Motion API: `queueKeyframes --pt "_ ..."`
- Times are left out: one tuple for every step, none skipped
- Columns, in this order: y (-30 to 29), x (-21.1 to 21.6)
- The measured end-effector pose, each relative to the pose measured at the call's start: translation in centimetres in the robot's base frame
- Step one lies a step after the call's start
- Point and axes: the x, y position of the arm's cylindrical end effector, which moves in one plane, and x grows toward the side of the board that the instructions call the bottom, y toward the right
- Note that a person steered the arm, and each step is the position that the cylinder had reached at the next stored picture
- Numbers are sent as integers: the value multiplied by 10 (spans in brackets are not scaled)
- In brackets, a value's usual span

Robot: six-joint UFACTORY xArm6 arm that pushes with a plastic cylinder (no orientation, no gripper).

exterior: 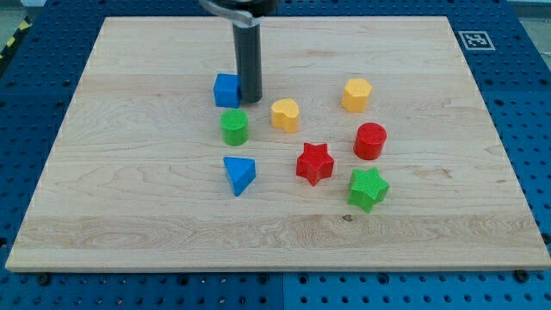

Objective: Push the yellow heart into the yellow hexagon

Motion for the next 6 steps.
queueKeyframes --pt "8 51" --pt "32 63" --pt "33 37" --pt "38 15" --pt "62 15" --pt "87 13"
